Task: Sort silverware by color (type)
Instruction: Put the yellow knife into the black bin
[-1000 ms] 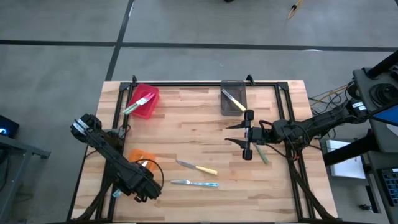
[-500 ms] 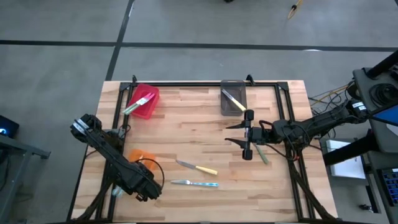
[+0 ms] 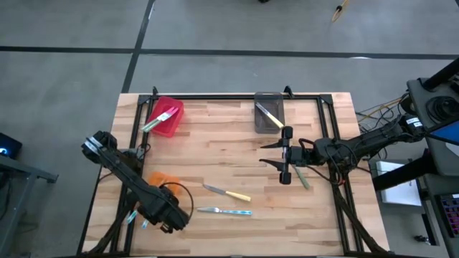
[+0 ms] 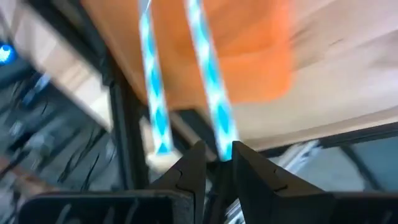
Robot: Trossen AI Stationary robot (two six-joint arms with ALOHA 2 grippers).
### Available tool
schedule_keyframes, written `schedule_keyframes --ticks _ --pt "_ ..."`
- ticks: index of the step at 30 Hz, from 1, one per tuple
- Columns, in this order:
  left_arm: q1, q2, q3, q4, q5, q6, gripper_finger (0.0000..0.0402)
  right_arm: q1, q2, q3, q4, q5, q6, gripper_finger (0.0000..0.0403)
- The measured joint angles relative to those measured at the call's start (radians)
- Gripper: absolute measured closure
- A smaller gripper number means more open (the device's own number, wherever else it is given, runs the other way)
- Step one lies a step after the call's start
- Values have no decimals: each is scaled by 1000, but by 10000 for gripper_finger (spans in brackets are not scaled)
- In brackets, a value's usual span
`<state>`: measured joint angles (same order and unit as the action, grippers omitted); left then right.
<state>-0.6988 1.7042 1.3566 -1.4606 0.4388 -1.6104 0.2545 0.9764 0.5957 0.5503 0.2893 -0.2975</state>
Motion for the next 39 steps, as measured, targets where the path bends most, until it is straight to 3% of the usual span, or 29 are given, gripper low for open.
schedule_keyframes --ticks 6,10,13,17,20,29,39 --pt "66 0 145 5 -349 147 343 0 0 5 0 0 47 225" --pt "119 0 214 28 -583 402 352 0 0 19 -24 0 98 225" --pt "159 0 224 105 -678 638 364 0 0 50 -104 0 154 225" --pt "190 -1 177 252 -725 946 383 0 17 115 -249 0 252 225" --pt "204 -1 111 331 -729 1091 398 0 58 148 -322 0 341 225" --pt "244 -64 -172 584 -729 1257 401 0 226 211 -513 0 575 225" --pt "286 -312 -389 896 -776 1425 401 0 452 528 -1036 -1 723 225"
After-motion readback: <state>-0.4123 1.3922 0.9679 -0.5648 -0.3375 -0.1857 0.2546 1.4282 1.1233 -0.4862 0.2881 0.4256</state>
